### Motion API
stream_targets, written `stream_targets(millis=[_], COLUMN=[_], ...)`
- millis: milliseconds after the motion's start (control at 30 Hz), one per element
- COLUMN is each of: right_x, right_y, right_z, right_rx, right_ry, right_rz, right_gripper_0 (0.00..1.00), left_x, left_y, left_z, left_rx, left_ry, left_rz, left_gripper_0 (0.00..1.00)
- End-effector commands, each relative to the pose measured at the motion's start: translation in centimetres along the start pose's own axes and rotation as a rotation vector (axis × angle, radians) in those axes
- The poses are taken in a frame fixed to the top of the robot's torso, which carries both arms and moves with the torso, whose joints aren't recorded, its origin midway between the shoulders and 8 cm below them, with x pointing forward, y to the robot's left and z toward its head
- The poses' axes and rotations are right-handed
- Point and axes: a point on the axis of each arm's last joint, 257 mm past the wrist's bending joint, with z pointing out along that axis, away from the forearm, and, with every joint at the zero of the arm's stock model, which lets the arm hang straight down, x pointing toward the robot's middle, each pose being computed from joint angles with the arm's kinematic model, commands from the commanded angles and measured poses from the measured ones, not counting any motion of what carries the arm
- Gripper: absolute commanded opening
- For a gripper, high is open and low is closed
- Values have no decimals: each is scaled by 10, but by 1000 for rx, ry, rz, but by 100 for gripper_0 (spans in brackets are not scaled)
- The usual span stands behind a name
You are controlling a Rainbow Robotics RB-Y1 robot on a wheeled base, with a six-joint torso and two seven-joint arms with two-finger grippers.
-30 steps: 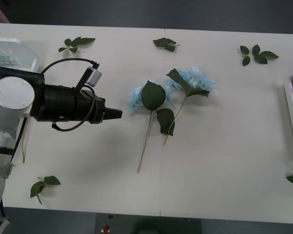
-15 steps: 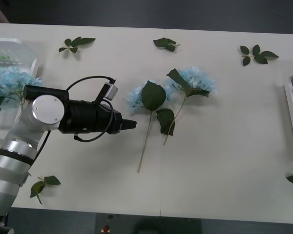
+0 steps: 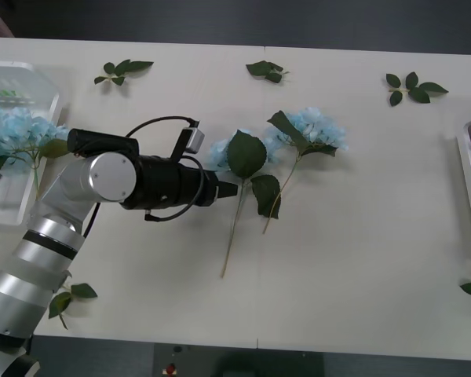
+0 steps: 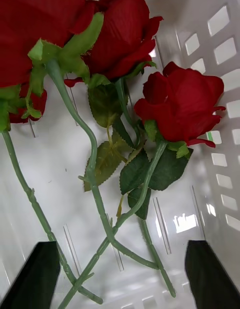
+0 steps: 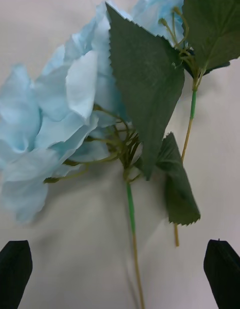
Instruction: Put the red flowers into the right box and the blue flowers into the left box
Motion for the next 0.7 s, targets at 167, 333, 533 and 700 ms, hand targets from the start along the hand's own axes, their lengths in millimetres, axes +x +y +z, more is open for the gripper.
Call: stream_targets(millis=[167,333,533,700], right_x=[-30,-33,-32,-28], right_y=[29,62,118,163], right_z=[-50,-78,-100,-111], right_rx=[-50,-100,-225,-314], right_ry=[-3,49,99,115], right_rz=[-80,-132,-98,-45], right_gripper_0=[100,100,100,100], left_x=[-24,-27,-26,-23], left_y=[-23,-26,-37,-40], left_z=[19,32,35,37], left_rx=[47,44,66,69], left_ry=[-57,-85,-76,-71], left_rz=[-47,-43,-48,-54], left_gripper_0=[100,100,100,100])
